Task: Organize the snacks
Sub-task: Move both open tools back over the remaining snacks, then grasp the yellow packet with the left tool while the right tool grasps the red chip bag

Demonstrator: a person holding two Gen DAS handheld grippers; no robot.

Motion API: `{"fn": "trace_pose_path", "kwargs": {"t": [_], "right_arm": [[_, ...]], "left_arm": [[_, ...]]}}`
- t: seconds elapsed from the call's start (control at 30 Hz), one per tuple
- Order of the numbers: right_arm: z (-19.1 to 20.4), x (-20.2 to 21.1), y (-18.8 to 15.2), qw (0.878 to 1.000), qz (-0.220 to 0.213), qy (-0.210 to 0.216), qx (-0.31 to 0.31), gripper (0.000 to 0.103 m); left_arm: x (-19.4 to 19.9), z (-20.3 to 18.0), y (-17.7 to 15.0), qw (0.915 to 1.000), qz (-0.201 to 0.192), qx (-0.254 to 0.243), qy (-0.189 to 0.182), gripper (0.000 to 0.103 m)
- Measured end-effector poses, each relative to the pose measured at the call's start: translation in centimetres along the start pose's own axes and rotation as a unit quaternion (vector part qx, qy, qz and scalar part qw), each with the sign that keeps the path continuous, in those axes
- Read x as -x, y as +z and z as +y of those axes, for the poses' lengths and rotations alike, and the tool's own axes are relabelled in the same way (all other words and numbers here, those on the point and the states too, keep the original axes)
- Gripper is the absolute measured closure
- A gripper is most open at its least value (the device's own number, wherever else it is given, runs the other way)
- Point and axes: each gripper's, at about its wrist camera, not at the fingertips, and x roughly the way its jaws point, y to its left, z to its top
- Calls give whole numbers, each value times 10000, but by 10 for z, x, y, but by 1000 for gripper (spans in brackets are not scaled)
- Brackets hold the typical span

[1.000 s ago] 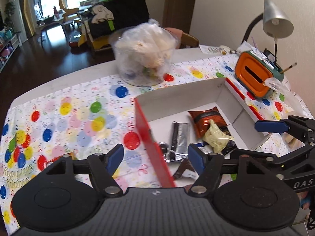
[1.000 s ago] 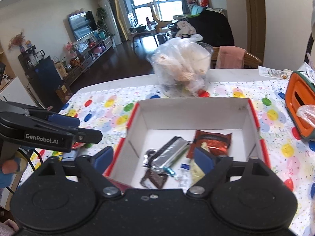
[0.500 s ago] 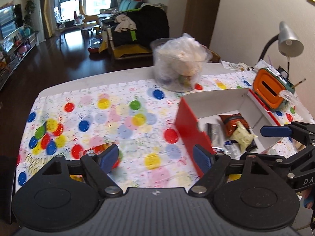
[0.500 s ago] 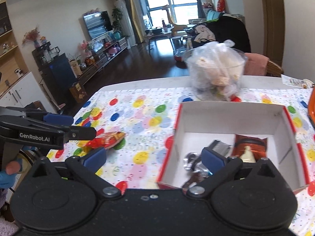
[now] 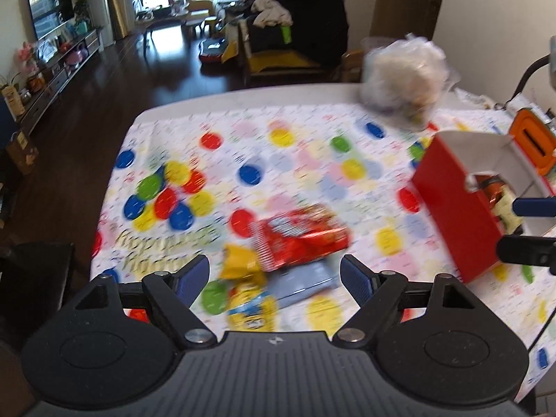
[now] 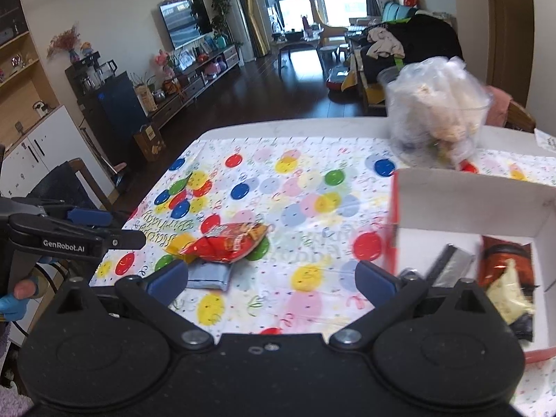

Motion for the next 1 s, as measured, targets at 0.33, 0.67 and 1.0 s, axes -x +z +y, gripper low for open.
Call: {"fn": "trace_pose_path", "kwargs": {"t": [0.33, 0.67, 1.0], "right_arm": [[43, -52, -8, 9978, 560, -87, 356, 0], [53, -87, -15, 9945, 953, -269, 345, 1], [51, -111, 11, 9932, 974, -427, 471, 1]], "left_arm": [[-50, 33, -16, 9983, 426, -397, 2, 20], [-101, 33, -10, 9949, 717, -702, 19, 20], [-136, 31, 1, 9935, 849, -758, 90, 21]]}}
